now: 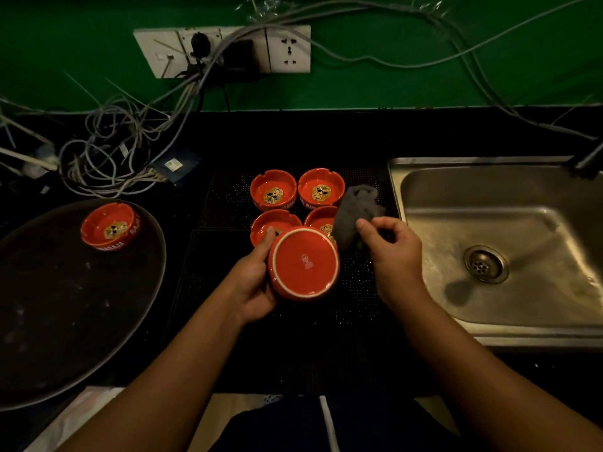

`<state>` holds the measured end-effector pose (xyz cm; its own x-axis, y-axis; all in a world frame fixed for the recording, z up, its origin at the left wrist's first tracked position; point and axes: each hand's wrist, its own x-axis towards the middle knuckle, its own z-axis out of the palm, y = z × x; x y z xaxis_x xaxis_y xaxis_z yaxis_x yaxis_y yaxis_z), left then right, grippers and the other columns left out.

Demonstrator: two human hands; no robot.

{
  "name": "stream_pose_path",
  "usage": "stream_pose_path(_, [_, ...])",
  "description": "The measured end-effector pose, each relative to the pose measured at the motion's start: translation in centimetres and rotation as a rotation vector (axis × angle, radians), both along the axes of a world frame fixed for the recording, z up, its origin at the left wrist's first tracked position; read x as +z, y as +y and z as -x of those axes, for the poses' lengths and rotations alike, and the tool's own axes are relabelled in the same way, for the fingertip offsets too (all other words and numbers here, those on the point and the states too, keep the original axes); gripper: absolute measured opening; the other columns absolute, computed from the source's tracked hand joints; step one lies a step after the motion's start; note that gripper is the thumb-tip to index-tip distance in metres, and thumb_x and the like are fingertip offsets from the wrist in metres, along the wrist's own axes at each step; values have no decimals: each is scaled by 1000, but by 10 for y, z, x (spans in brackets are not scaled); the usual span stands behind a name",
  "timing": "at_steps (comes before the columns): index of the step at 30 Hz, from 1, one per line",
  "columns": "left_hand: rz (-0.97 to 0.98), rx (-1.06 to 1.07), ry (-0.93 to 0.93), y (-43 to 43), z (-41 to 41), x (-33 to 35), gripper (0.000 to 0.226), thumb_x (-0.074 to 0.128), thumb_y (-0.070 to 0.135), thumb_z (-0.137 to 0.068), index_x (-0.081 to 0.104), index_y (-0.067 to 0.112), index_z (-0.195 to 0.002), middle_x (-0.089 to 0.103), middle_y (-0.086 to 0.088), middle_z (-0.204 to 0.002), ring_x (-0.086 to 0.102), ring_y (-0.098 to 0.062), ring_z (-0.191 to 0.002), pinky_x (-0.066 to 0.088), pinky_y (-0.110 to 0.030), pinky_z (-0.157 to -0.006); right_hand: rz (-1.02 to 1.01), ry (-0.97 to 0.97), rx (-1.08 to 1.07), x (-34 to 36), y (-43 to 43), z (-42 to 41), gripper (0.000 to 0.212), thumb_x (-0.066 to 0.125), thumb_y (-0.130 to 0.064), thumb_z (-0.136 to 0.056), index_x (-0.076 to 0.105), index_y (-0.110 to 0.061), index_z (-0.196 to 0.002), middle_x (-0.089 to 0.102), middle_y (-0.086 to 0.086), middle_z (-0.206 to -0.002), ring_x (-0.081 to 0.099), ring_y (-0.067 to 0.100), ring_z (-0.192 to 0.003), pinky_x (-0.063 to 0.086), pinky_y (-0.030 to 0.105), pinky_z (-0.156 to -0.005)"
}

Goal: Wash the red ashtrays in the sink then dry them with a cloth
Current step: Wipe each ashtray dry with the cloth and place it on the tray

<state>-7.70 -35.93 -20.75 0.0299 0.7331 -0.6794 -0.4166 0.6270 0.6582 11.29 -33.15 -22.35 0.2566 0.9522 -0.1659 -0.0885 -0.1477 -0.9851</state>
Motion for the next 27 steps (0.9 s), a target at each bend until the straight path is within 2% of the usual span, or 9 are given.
stream_pose_path(4, [21, 29, 23, 7, 2, 6, 49, 40, 56, -93, 65, 16, -106, 72, -16, -93, 67, -30, -89, 54, -43, -70, -237, -98, 244, 25, -15, 5, 46, 72, -6, -81, 50, -37, -107, 58, -6, -107, 62, 2, -94, 52, 17, -74])
stream_pose_path(6, [25, 47, 35, 10, -2, 8, 55, 35, 57, -94, 63, 13, -113, 70, -17, -97, 67, -30, -89, 54, -41, -70, -337, -458, 446, 27, -26, 13, 59, 73, -18, -81, 42, -45, -123, 50, -13, -112, 51, -4, -101, 49, 21, -84])
stream_pose_path(8, [28, 43, 42, 11, -5, 10, 58, 31, 57, -96, 64, 10, -108, 69, -19, -101, 66, -32, -92, 54, -40, -69, -473, -961, 492, 13, -34, 21, 53, 60, -47, -82, 45, -38, -132, 46, -8, -116, 38, 9, -107, 43, 40, -92])
stream_pose_path(10, [22, 27, 46, 7, -10, 13, 57, 29, 54, -98, 65, 10, -99, 69, -18, -95, 67, -30, -87, 54, -36, -65, -457, -1136, 480, 1, -35, 25, 55, 48, -63, -80, 45, -36, -127, 41, 0, -126, 31, 20, -117, 36, 54, -98])
stream_pose_path(13, [24, 6, 60, 3, -17, 14, 51, 30, 48, -100, 64, 11, -98, 69, -14, -85, 67, -25, -78, 54, -35, -61, -393, -1037, 433, -4, -30, 29, 51, 47, -59, -82, 40, -34, -126, 43, 4, -135, 34, 28, -126, 38, 58, -100])
stream_pose_path(16, [16, 12, 97, 4, -20, 15, 42, 32, 45, -101, 59, 13, -94, 67, -12, -80, 66, -22, -72, 55, -34, -57, -349, -958, 347, -2, -24, 41, 54, 42, -55, -87, 30, -40, -137, 49, 3, -124, 45, 25, -110, 41, 46, -92])
stream_pose_path(19, [-6, 43, 111, 8, -9, 12, 47, 36, 45, -100, 63, 6, -98, 70, -10, -69, 68, -20, -59, 56, -27, -48, -419, -985, 380, 2, -35, 69, 46, 40, -57, -89, 38, -43, -133, 50, 6, -110, 48, 28, -97, 46, 47, -85])
stream_pose_path(23, [-13, 27, 159, 15, 13, 10, 56, 34, 51, -98, 62, 4, -112, 69, -14, -83, 69, -25, -71, 55, -32, -54, -461, -1006, 334, -20, -55, 66, 39, 45, -51, -90, 51, -34, -125, 55, 10, -104, 52, 29, -89, 50, 46, -79])
stream_pose_path(27, [-47, -57, 179, 7, 11, 12, 42, 31, 46, -101, 58, 12, -100, 66, -12, -85, 65, -24, -76, 53, -33, -61, -284, -963, 176, -10, -35, 52, 50, 40, -52, -87, 59, -26, -125, 51, 7, -110, 42, 21, -97, 41, 34, -85])
